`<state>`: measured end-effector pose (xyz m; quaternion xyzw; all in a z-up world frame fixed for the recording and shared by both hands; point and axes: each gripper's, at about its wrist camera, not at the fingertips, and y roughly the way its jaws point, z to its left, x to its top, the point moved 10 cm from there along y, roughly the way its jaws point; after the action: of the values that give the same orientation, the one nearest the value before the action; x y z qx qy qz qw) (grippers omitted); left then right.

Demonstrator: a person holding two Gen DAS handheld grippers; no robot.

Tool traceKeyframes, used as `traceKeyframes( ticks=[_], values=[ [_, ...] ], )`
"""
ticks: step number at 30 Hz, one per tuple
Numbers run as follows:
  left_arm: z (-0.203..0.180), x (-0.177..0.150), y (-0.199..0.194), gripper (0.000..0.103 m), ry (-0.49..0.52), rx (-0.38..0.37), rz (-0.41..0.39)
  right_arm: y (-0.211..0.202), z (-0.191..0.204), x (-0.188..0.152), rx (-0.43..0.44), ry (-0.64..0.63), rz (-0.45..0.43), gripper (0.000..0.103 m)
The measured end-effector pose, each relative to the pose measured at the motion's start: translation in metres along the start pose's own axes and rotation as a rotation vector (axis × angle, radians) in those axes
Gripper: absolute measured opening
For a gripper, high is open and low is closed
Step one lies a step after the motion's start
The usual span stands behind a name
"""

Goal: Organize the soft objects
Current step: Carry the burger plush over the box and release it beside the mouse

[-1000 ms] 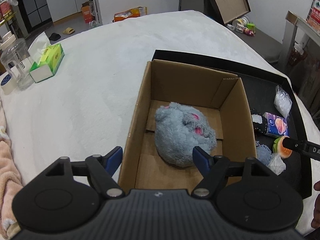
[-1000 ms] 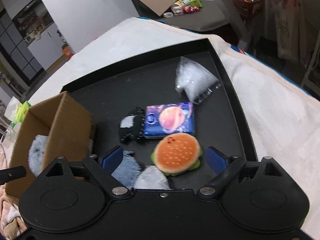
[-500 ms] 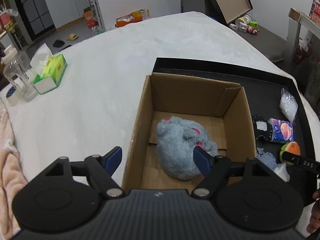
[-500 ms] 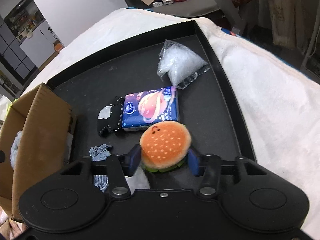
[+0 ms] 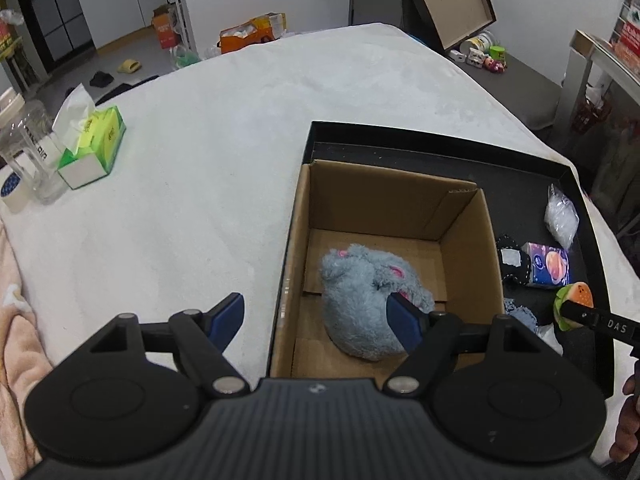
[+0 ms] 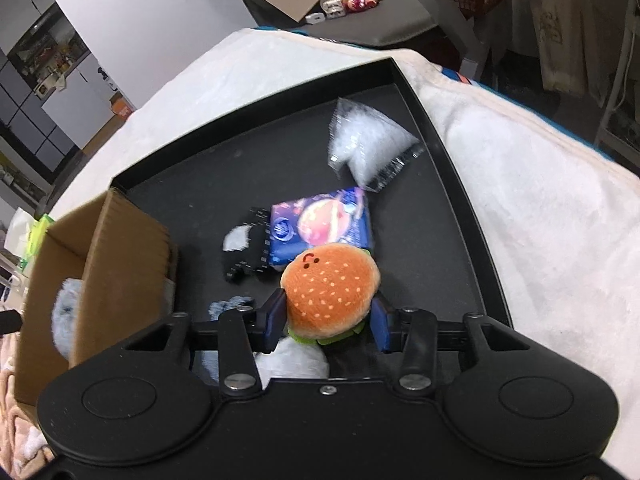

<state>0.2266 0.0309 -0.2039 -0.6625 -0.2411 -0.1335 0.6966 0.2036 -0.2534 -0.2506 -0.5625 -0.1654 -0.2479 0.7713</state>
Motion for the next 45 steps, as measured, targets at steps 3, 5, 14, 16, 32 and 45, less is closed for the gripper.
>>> traceKeyframes(
  ticks=[3,5,14,16,32,45],
  values=[
    [0.007,0.0,0.0,0.076,-0.013,-0.004,-0.004,-0.01,0.011,0.007,0.005,-0.016,-0.019,0.043],
    [0.01,0.0,0.0,0.076,-0.01,-0.009,-0.012,-0.016,0.018,0.011,0.008,-0.027,-0.03,0.043],
    [0.01,-0.005,-0.002,0.074,-0.006,-0.063,-0.044,-0.036,0.052,0.026,0.02,-0.066,-0.067,0.043],
    [0.012,-0.006,-0.001,0.073,-0.013,-0.074,-0.051,-0.039,0.062,0.028,0.025,-0.071,-0.072,0.043],
    [0.026,-0.016,0.014,0.033,-0.087,-0.172,-0.063,-0.042,0.138,0.039,0.073,-0.153,-0.098,0.043],
    [0.038,-0.018,0.023,0.01,-0.136,-0.222,-0.058,-0.019,0.203,0.021,0.125,-0.212,-0.046,0.043]
  ],
)
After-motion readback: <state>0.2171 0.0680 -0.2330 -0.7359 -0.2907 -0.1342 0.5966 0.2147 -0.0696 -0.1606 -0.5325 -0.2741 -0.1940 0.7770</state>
